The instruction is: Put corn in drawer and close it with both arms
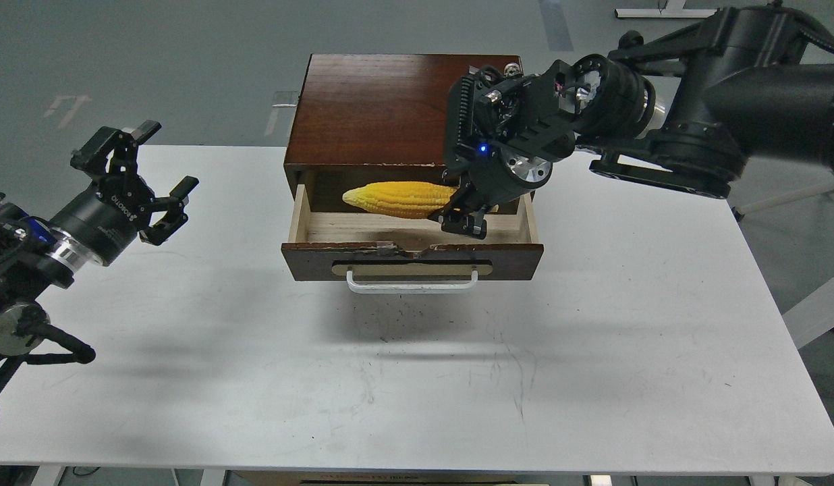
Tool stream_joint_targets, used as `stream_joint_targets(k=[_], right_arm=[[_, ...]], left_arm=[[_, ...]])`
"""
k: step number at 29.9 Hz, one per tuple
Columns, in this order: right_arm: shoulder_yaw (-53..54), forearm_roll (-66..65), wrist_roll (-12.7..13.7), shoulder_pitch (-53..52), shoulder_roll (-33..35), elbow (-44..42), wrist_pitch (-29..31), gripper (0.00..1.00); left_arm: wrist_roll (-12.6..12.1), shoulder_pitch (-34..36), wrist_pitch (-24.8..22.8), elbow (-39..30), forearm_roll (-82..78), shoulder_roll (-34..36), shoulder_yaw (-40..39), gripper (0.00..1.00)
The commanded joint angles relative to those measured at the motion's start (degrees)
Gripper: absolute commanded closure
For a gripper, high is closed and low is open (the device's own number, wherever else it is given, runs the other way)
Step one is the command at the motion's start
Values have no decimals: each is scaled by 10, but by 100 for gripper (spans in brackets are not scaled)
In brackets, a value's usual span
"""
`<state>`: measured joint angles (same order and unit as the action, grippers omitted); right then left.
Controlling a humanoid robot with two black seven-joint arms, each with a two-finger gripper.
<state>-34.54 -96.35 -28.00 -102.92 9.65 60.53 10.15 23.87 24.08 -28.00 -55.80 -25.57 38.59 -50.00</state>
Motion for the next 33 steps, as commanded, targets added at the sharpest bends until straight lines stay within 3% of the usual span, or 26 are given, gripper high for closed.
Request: stream_joint_targets(k=[1, 7, 11, 15, 25, 33], right_arm=[[2, 5, 0, 0, -1, -1, 0, 33], [5, 10, 0, 3, 5, 4, 0, 13], [13, 14, 0, 2, 9, 6, 0, 9], [64, 116, 0, -5, 47, 18, 5, 3], [98, 443, 0, 34, 181, 32, 5, 1], [287, 622, 0, 251, 280, 7, -6, 1]], left_arm=[[-1, 0, 0, 0, 0, 0, 0, 0], [1, 0, 0, 1, 0, 0, -1, 0], [7, 0, 0, 1, 0, 3, -1, 0], [21, 4, 0, 1, -2, 11, -1, 0], [41, 9, 0, 3, -6, 23, 0, 0], [41, 7, 0, 1, -9, 12, 2, 0]])
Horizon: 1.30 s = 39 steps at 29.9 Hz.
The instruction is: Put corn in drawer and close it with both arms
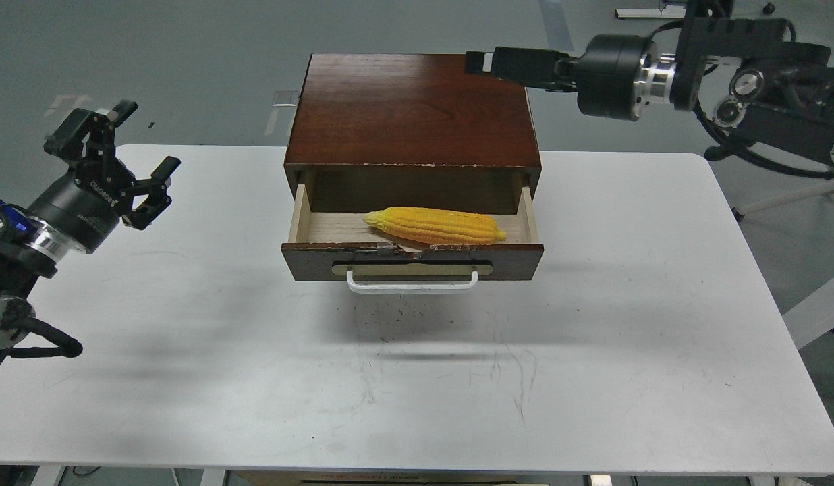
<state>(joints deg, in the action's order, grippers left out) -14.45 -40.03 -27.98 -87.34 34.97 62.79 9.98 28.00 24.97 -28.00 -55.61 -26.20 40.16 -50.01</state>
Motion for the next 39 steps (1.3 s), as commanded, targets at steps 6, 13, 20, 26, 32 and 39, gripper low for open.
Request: stream_joint_targets(k=[6, 13, 20, 26, 32, 39], right_arm=[[221, 154, 0, 240, 26, -78, -4, 1], [268, 337, 0, 336, 20, -145, 7, 0], [268, 377, 0, 397, -8, -149, 30, 0], [268, 376, 0, 413, -15, -147, 32, 0], [266, 374, 0, 412, -15, -147, 33, 0], [261, 372, 0, 412, -15, -148, 33, 0]], left_arm=[[0, -1, 0, -1, -9, -15, 4, 0], [0, 0, 0, -1, -40, -27, 4, 1], [0, -1, 0, -1, -59, -32, 4, 2], [0, 21, 0, -1, -59, -19, 3, 4], [0, 108, 0, -8, -63, 21, 3, 11], [0, 178, 0, -118, -174, 42, 3, 60]])
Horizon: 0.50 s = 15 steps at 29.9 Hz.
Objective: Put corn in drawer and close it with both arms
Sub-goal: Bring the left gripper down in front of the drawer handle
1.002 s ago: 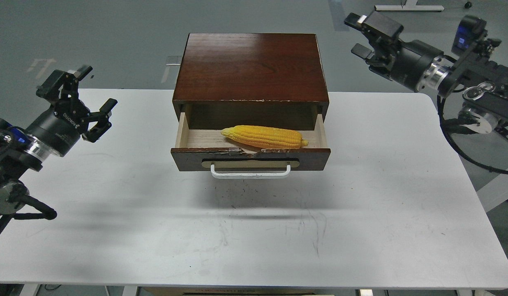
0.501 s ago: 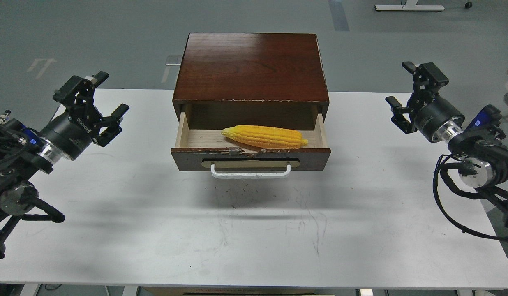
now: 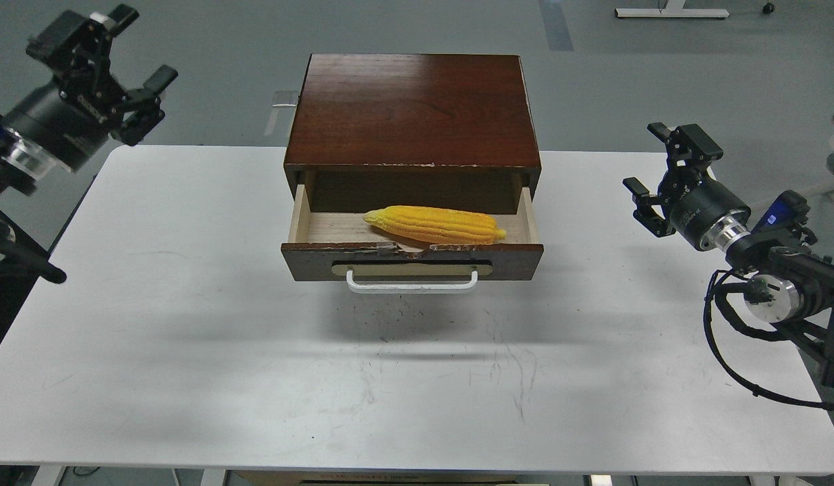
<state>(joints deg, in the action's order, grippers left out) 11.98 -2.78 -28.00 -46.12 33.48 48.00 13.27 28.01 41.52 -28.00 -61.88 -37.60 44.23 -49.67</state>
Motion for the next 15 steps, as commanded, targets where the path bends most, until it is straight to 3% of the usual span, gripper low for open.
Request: stream_joint_targets(k=[1, 5, 6, 11, 15], right_arm=[[-3, 0, 0, 0, -1, -1, 0, 0], [-6, -2, 0, 1, 0, -1, 0, 0], [-6, -2, 0, 1, 0, -1, 0, 0], [-9, -4, 0, 1, 0, -2, 0, 0], [-9, -5, 0, 1, 0, -4, 0, 0]], left_arm=[[0, 13, 0, -71, -76, 2, -1, 64], [0, 12, 0, -163, -184, -10, 0, 90], [0, 12, 0, -189, -226, -17, 0, 100], [0, 1, 0, -269, -382, -42, 7, 100], [0, -4, 0, -315, -435, -41, 77, 100]])
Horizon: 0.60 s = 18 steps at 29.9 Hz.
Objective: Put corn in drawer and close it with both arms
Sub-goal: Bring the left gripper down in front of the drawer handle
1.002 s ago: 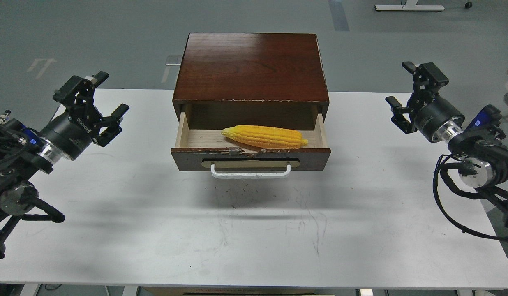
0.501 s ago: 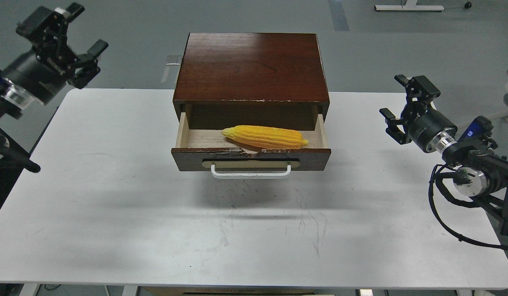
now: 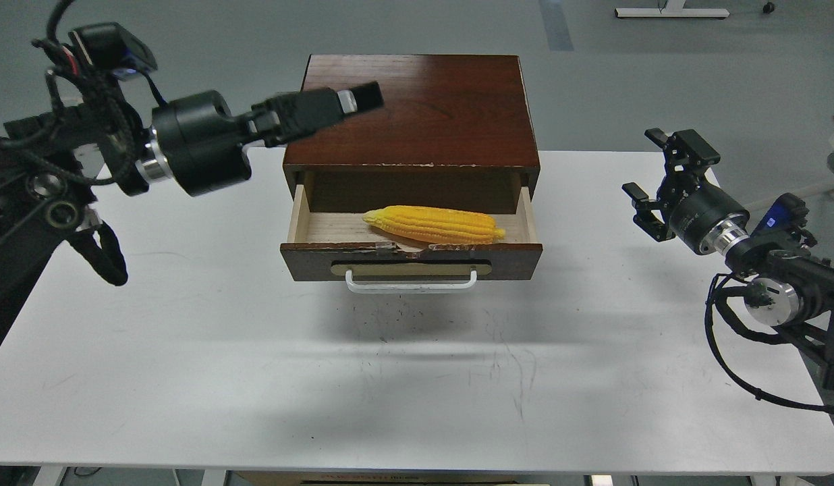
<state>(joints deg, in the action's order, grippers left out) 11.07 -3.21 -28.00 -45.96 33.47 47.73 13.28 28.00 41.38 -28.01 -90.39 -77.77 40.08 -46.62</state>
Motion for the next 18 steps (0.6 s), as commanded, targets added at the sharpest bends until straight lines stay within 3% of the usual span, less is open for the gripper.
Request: stream_joint_targets(k=[1, 9, 18], right_arm=[[0, 0, 0, 0, 0, -2, 0, 0], [-1, -1, 0, 0, 0, -3, 0, 0], [-1, -1, 0, 1, 1, -4, 0, 0]], left_arm=[[0, -3, 0, -35, -38, 1, 55, 100], [-2, -22, 0, -46, -102, 0, 145, 100], [-73, -120, 0, -45, -110, 2, 153, 100]])
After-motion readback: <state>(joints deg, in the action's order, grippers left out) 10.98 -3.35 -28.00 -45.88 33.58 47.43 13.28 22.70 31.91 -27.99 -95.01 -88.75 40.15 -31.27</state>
